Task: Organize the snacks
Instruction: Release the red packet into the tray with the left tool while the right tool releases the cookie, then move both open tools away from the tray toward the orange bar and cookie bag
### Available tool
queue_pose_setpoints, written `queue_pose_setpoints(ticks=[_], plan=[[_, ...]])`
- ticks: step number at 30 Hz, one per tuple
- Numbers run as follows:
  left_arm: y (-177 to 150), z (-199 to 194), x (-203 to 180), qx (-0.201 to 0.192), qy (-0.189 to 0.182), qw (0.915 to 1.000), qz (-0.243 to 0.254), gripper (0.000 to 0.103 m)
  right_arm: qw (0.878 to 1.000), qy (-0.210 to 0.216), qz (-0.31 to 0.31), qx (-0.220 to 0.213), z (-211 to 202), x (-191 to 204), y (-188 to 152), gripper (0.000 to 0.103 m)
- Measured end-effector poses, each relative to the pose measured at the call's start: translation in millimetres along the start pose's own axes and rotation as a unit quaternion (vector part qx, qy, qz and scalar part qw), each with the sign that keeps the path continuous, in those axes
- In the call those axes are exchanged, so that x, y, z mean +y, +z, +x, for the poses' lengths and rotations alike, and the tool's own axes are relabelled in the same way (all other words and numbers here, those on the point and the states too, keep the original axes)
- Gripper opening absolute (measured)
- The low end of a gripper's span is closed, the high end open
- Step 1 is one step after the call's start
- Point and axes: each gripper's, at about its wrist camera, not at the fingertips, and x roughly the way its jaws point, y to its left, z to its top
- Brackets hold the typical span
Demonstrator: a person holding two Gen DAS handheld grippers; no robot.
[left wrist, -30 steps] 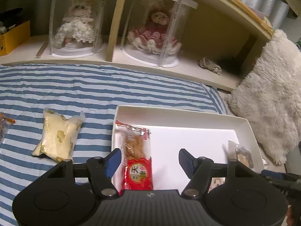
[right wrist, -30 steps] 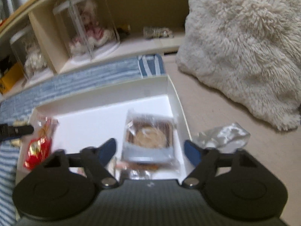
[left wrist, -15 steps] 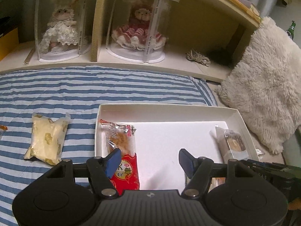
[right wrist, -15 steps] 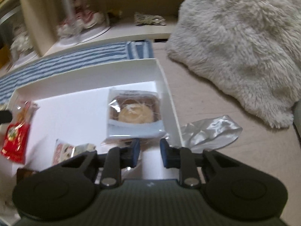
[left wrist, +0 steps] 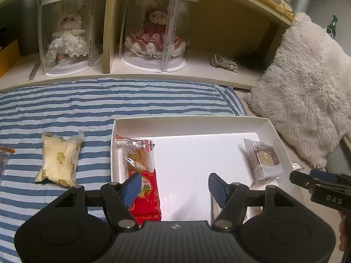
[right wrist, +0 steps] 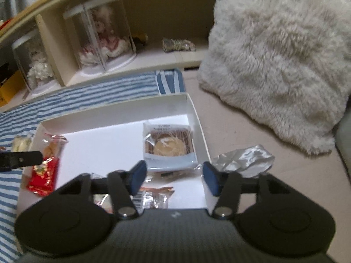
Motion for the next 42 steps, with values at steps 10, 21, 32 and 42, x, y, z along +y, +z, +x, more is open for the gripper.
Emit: queue_pose_setpoints(ticks=[10,21,32,42], plan=[[-12,-32,0,-0.008,0.008,0.9998,0.018,0.095,0.999,-0.016,-0.029,-0.026,-40,14,-5,0.099],[-21,-68,14,-0.020,0.028,0.9989,0.032,0.103,0.998,-0.013,-0.027,-0.053,-76,29,-12,0.102],[-25,-104,49,-0.037,0.044,0.9980,0.026,0.103,0.997,0.008,-0.033,-0.063,-93,66,-15,0.102],[-26,-133,103,-0.054,0.074,0.9957,0.017,0.103,0.997,0.027,-0.017,-0.065,-88,109,-18,0.102]])
